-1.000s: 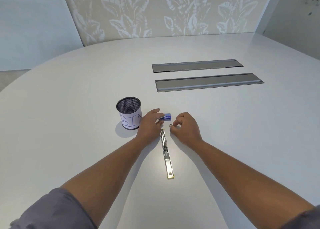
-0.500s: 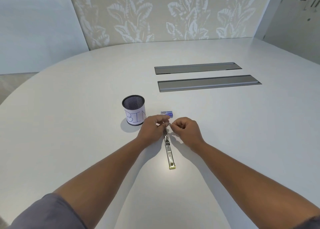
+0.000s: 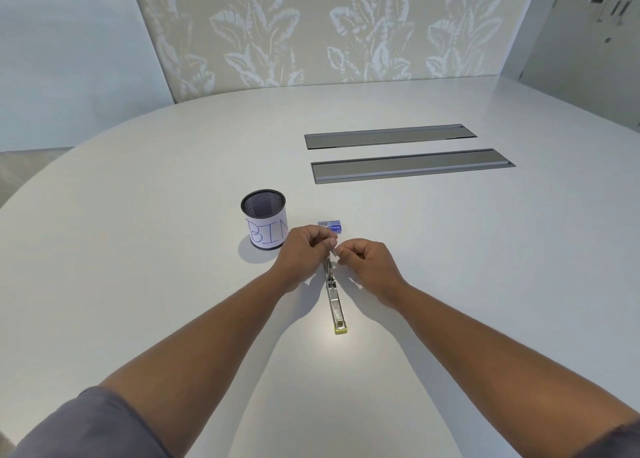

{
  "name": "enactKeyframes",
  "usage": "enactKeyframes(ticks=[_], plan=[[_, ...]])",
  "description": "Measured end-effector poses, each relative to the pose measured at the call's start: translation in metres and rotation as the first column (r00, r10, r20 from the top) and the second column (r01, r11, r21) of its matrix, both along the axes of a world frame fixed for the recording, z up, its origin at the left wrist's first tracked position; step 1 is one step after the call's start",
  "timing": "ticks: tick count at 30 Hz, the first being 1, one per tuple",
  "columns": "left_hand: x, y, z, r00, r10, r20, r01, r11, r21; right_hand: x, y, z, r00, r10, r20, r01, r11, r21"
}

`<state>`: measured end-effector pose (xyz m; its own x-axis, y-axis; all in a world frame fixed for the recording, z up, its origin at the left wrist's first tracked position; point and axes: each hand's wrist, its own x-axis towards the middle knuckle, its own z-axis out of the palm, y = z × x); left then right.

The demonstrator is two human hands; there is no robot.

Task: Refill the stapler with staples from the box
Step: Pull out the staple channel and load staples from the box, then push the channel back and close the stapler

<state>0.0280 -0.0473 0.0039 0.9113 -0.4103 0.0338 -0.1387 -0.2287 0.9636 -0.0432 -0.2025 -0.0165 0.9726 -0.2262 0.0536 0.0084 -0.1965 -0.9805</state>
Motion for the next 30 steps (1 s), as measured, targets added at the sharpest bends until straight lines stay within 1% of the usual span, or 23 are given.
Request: enactKeyframes(ticks=[3,8,12,14,16,17,19,20,22,25,27,30], plan=[[0.001,0.001,0.001,1.000,-0.003,-0.015,0.003,1.000,0.012,-0.001,0.003,-0.003,0.999,0.040,0.026,-0.039,0.997,-0.064],[0.001,0.005,0.005,0.997,-0.056,-0.053,0.055,0.998,-0.015,0.000,0.004,-0.005,0.998,0.057,0.028,-0.056,0.997,-0.062],[0.001,0.013,0.009,0.991,-0.119,-0.054,0.121,0.992,0.023,-0.001,0.004,-0.005,0.999,0.035,0.028,-0.033,0.998,-0.062],[0.001,0.015,0.010,0.992,-0.108,-0.066,0.109,0.994,0.011,-0.002,0.005,-0.004,1.000,0.006,0.024,-0.005,0.999,-0.043],[0.002,0.017,0.010,0.995,-0.075,-0.061,0.076,0.997,0.012,-0.004,0.005,-0.004,0.998,-0.064,0.015,0.064,0.998,0.015],[0.002,0.017,0.010,0.997,-0.058,-0.052,0.059,0.998,0.019,-0.005,0.005,-0.005,0.994,-0.107,0.036,0.106,0.994,0.021],[0.004,0.019,0.009,0.999,-0.026,-0.040,0.027,0.999,0.031,-0.010,0.007,-0.006,0.982,-0.154,0.108,0.156,0.988,-0.004],[0.005,0.021,0.009,0.999,-0.017,-0.037,0.018,0.999,0.035,-0.013,0.009,-0.007,0.980,-0.147,0.135,0.150,0.989,-0.012],[0.006,0.022,0.008,0.999,-0.019,-0.028,0.020,0.999,0.050,-0.019,0.014,-0.008,0.984,-0.080,0.158,0.089,0.995,-0.049],[0.006,0.022,0.008,0.999,-0.045,-0.010,0.045,0.994,0.102,-0.021,0.018,-0.010,0.992,0.026,0.124,-0.005,0.985,-0.170],[0.007,0.020,0.009,0.998,-0.065,0.006,0.064,0.987,0.148,-0.019,0.018,-0.012,0.994,0.043,0.097,-0.020,0.973,-0.229],[0.008,0.019,0.011,0.994,-0.102,0.035,0.092,0.971,0.222,-0.017,0.017,-0.013,0.995,0.037,0.095,-0.010,0.963,-0.268]])
